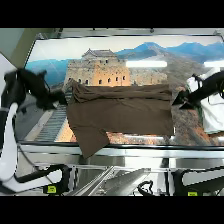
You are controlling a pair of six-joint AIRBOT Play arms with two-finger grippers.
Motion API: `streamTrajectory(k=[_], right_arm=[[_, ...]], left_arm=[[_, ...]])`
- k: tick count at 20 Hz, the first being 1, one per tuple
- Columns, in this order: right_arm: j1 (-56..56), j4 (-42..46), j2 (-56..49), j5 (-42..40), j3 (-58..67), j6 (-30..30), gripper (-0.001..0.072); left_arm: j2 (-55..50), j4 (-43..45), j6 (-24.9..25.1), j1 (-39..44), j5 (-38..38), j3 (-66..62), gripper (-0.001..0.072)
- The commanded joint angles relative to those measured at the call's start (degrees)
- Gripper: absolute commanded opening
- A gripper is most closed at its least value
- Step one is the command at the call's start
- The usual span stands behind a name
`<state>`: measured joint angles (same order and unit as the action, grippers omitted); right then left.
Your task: Fold the shirts.
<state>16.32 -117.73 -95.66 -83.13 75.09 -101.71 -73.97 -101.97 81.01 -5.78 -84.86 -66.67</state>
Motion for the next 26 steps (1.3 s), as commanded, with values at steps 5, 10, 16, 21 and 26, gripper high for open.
streamTrajectory(k=[5, 10, 16, 21, 26], right_arm=[[1.40, -4.24, 1.05, 3.32, -14.27, -7.17, 0.0521], [1.44, -3.80, 1.07, 3.89, -14.49, -7.21, 0.0519], [2.97, -3.96, 5.01, 2.34, -14.36, -7.21, 0.0519], [9.46, 0.55, 8.46, 2.86, -16.74, -4.39, 0.0519], [9.20, -1.92, 7.65, 8.70, -23.96, -6.36, 0.0518]], left_arm=[[13.16, -19.76, 2.75, -0.79, 13.90, 38.25, 0.0623], [14.43, -19.78, 2.73, 1.57, 19.91, 40.15, 0.0599], [14.47, -16.44, 3.02, -0.13, 12.85, 38.10, 0.0595], [20.24, -13.77, 3.72, -10.01, 9.79, 39.80, 0.0595], [20.98, -22.40, 8.02, -9.86, 18.45, 49.11, 0.0595]])
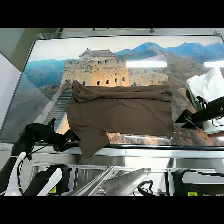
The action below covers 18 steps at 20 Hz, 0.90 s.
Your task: Fold the shirts.
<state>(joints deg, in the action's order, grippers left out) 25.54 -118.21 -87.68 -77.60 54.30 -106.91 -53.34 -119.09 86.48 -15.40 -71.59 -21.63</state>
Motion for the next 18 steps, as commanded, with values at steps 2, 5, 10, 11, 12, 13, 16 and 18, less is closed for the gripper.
streamTrajectory(k=[2, 5, 10, 11, 12, 13, 16, 18], right_arm=[[-1.20, -2.51, -1.40, 3.67, -3.72, -1.92, 0.0482], [-3.93, -4.00, -2.54, 4.52, -3.69, -2.71, 0.0476], [-6.73, -6.08, -2.75, 4.28, -3.69, -4.24, 0.0238], [-6.73, -7.19, -2.73, 3.80, -3.69, -4.72, 0.0126], [-6.71, -7.48, -2.56, 3.15, -3.63, -5.64, 0.0030], [-6.60, -7.39, -2.38, 2.62, -3.52, -5.84, 0.0018], [-4.59, -5.97, -0.02, 2.56, -2.86, -4.20, 0.0018], [-1.90, -3.58, 2.73, 3.10, -2.78, -1.66, 0.0018]], left_arm=[[-3.21, -7.06, 2.89, 2.84, 8.24, 4.26, 0.0595], [-9.66, -7.54, 2.89, 9.14, 11.21, 0.98, 0.0594], [-14.14, -6.88, 2.75, 14.27, 10.25, -8.74, 0.0048], [-13.60, -6.38, 2.75, 14.75, 9.14, -10.21, 0.0021], [-12.59, -6.32, 2.75, 14.69, 8.31, -11.23, 0.0020], [-11.21, -5.81, 2.45, 14.45, 7.80, -12.17, 0.0020], [-5.81, 1.01, -0.98, 12.87, 1.77, -14.93, 0.0019], [-1.18, 4.98, -2.05, 11.96, -2.62, -16.09, 0.0020]])
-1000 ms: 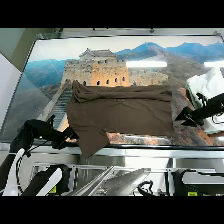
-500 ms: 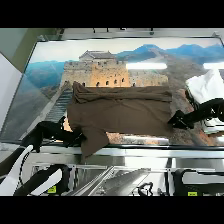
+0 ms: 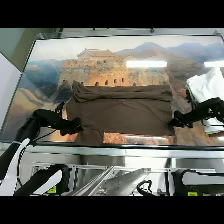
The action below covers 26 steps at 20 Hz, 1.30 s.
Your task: Fold the shirts.
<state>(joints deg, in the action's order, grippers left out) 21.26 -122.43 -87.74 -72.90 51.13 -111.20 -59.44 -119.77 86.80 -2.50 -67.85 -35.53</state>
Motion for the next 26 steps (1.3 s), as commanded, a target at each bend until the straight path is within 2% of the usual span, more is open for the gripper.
streamTrajectory(k=[1, 5, 7, 9, 13, 17, 21, 26], right_arm=[[3.72, 2.47, 3.87, -1.68, 0.37, 4.15, 0.0018], [5.66, 7.80, 5.35, -2.49, 0.37, 6.27, 0.0018], [5.20, 5.77, 5.35, -1.88, 0.39, 6.19, 0.0018], [4.20, 0.28, 5.35, -0.52, 1.01, 3.45, 0.0019], [-0.76, -2.38, 5.20, 4.48, 7.32, 2.99, 0.0018], [-5.46, -2.23, 1.99, 11.87, 15.08, 5.07, 0.0019], [-6.05, -2.25, -4.00, 15.43, 20.22, 5.55, 0.0019], [-6.51, -2.34, -9.53, 17.51, 20.41, 4.48, 0.0020]], left_arm=[[7.26, 7.43, -3.21, -1.49, -8.07, -2.36, 0.0020], [13.07, 7.23, -3.80, -2.03, -14.73, -2.25, 0.0020], [14.21, 7.23, -3.82, -1.95, -12.50, -2.34, 0.0019], [12.28, 6.01, -3.58, -1.92, -8.92, -4.72, 0.0020], [0.33, 1.18, 0.11, -1.05, -1.57, -17.18, 0.0020], [-16.06, 1.33, 1.81, 3.54, 4.74, -33.48, 0.0020], [-32.48, 1.75, 2.01, 5.42, 6.38, -48.85, 0.0019], [-45.29, 1.60, 2.23, 5.44, 4.83, -56.68, 0.0020]])
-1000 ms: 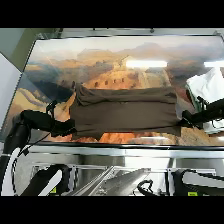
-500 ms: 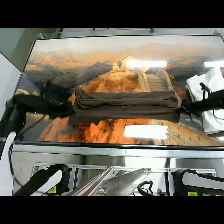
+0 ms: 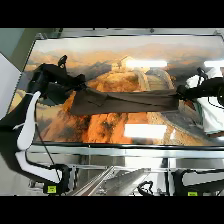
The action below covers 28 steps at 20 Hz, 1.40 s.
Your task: Fold the shirts.
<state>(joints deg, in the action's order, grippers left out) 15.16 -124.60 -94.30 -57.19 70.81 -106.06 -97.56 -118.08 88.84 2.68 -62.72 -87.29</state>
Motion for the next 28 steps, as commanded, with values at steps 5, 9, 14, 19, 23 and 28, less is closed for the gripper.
streamTrajectory(k=[5, 9, 14, 19, 23, 28], right_arm=[[1.40, 1.27, -3.04, -3.69, 4.90, -0.63, 0.0560], [5.16, 3.17, -4.11, -8.41, 8.96, -0.42, 0.0581], [5.79, -0.85, -10.84, -12.90, 9.29, -5.22, 0.0604], [5.68, -3.34, -13.86, -13.31, 9.66, -6.40, 0.0248], [4.44, -4.26, -13.86, -13.03, 11.89, -7.39, 0.0020], [1.14, -4.31, -11.61, -17.73, 17.73, -6.23, 0.0018]], left_arm=[[-11.91, -1.11, 0.20, 0.26, -0.98, -10.29, 0.0337], [-11.91, -3.63, -0.07, 0.24, -5.66, -18.32, 0.0694], [-11.89, -3.65, -1.84, 0.26, -16.04, -30.49, 0.0694], [-5.88, -3.63, -3.04, 0.26, -12.28, -25.77, 0.0692], [-4.02, -3.63, -2.99, 1.70, -10.78, -23.69, 0.0183], [-8.48, -3.41, -2.62, 11.91, -9.75, -23.67, 0.0020]])
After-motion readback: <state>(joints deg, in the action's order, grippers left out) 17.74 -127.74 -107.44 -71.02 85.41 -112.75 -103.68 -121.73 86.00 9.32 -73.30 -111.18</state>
